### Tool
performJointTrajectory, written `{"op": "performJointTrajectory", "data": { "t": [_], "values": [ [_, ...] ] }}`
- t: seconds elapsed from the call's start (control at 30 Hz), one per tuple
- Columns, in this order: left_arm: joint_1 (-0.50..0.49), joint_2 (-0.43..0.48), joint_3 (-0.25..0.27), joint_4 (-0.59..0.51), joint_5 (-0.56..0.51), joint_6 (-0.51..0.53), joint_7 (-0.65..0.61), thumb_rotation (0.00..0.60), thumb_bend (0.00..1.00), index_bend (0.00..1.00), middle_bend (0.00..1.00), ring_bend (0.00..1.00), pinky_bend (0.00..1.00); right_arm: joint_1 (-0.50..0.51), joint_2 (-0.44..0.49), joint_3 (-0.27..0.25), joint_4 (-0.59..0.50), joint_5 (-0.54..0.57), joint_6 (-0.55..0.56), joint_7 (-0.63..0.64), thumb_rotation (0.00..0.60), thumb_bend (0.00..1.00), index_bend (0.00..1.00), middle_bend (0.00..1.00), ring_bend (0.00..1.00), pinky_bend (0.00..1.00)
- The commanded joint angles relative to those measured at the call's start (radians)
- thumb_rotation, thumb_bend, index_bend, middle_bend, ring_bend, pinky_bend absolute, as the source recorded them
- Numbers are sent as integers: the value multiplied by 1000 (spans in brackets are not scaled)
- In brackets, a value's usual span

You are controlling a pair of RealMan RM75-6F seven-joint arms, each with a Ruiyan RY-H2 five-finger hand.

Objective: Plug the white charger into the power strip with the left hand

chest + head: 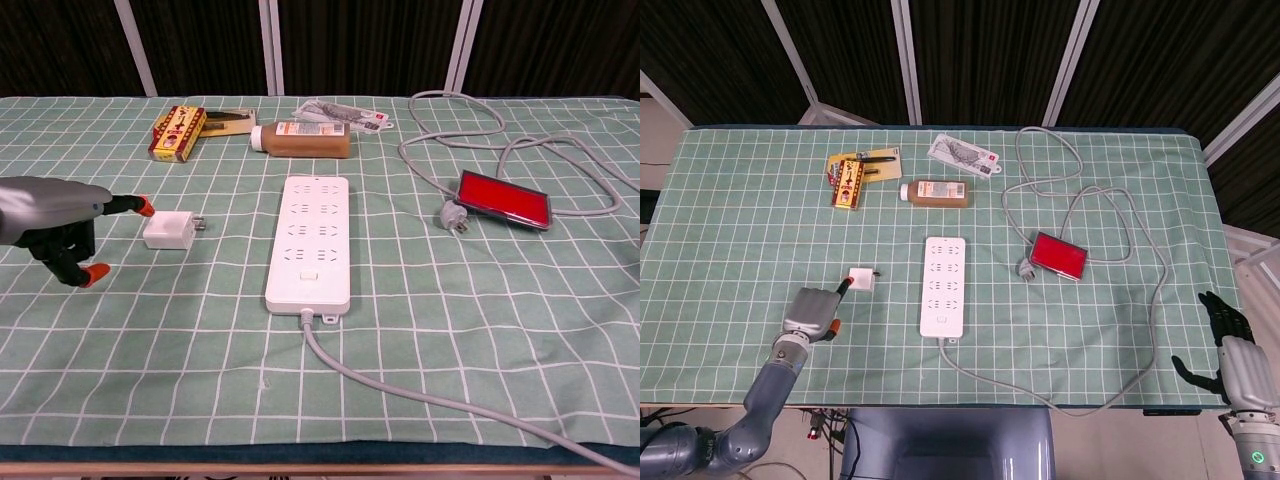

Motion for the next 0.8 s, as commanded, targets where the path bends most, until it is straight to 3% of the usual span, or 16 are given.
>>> {"op": "performJointTrajectory", "data": {
  "t": [0.03, 0.8],
  "values": [
    [-18, -20, 15, 20, -18, 11, 6, 600, 449, 47, 933, 881, 899, 0, 2, 1, 0, 1, -2, 3, 600, 338, 0, 0, 0, 0],
    [-61, -39, 83, 38, -41, 23, -49, 600, 464, 54, 932, 881, 898, 0, 7, 0, -6, 4, -8, 7, 600, 338, 0, 0, 0, 0]
  ]
}}
